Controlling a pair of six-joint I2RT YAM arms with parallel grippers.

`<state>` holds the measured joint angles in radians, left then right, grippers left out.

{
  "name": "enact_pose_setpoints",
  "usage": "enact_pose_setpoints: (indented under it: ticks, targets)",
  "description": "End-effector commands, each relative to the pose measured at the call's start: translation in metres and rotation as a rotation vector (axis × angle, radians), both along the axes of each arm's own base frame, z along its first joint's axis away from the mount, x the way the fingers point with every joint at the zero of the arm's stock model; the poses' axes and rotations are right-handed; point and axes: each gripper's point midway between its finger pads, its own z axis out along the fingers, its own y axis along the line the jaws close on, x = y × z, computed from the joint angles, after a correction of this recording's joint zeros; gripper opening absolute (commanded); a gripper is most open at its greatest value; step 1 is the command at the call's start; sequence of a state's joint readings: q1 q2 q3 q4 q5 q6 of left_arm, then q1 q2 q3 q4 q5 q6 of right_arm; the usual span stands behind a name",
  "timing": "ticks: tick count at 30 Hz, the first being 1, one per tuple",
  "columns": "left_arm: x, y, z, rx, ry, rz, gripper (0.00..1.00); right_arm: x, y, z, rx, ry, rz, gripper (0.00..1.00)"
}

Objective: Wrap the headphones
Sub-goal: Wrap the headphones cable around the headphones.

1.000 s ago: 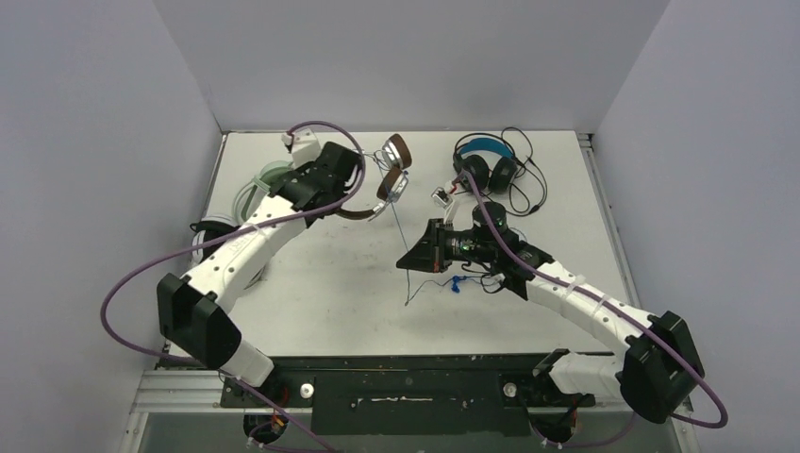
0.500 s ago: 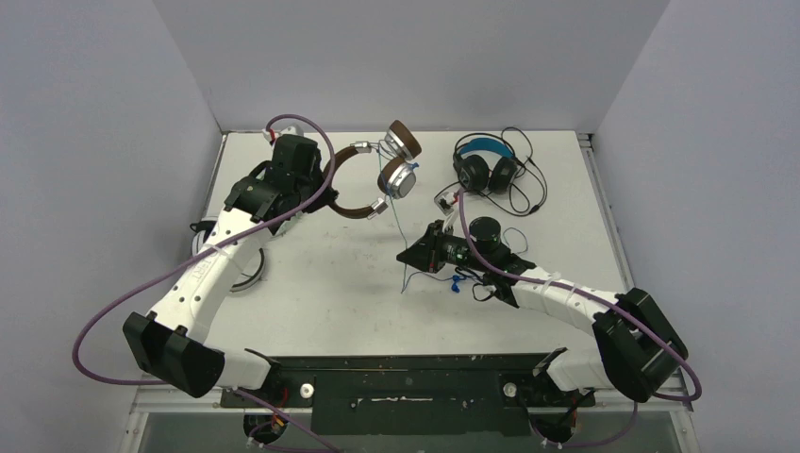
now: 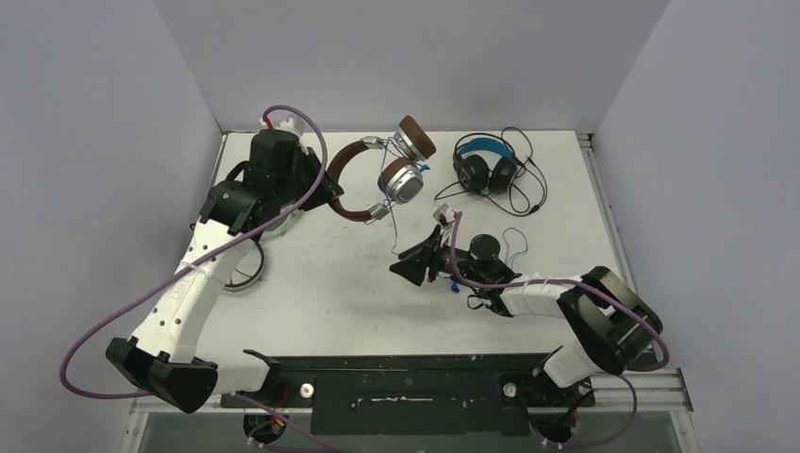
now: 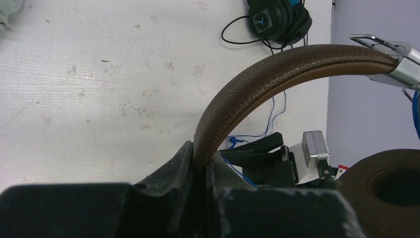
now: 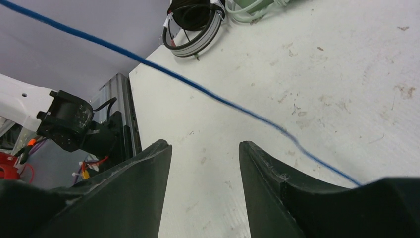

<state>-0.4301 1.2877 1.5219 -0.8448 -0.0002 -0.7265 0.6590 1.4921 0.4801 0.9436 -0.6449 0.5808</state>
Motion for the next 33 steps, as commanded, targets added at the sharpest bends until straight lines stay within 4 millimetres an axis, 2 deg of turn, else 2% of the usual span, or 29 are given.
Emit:
enact_pose_setpoints:
  ticks: [1,3,5,10,15,18,21,24,29,30,33]
  targets:
    - [-0.004,-0.004,0.052,-0.064,-0.123,-0.041,0.0,-0.002,0.005,0.019,0.024,-0.185,0.028,0.57]
    - [-0.004,-0.004,0.053,-0.065,-0.124,-0.042,0.0,0.004,-0.001,0.008,-0.035,-0.205,-0.019,0.68]
    - [-0.004,-0.006,0.055,-0.074,-0.125,-0.045,0.0,0.008,-0.005,0.007,-0.053,-0.234,-0.043,0.75]
    - [-0.007,-0.012,0.063,-0.1,-0.12,-0.077,0.0,0.006,-0.001,0.0,-0.101,-0.311,-0.016,0.92]
    - [-0.014,-0.013,0.074,-0.118,-0.139,-0.094,0.0,0.007,0.006,-0.015,-0.132,-0.358,0.022,0.94]
    - [-0.018,-0.013,0.079,-0.122,-0.143,-0.104,0.0,0.019,0.013,-0.025,-0.157,-0.335,0.001,0.94]
    - [-0.02,-0.013,0.082,-0.125,-0.147,-0.114,0.0,0.035,0.007,-0.027,-0.184,-0.348,-0.095,0.95]
    - [-0.025,-0.014,0.084,-0.132,-0.145,-0.128,0.0,0.045,0.005,-0.032,-0.227,-0.35,-0.13,0.91]
    - [-0.033,-0.015,0.09,-0.153,-0.154,-0.15,0.0,0.049,0.002,-0.045,-0.253,-0.326,-0.156,0.84]
    - [-0.034,-0.015,0.092,-0.156,-0.157,-0.153,0.0,0.05,0.001,-0.045,-0.249,-0.325,-0.164,0.79]
    - [-0.038,-0.015,0.096,-0.163,-0.167,-0.164,0.0,0.048,0.0,-0.047,-0.249,-0.322,-0.154,0.53]
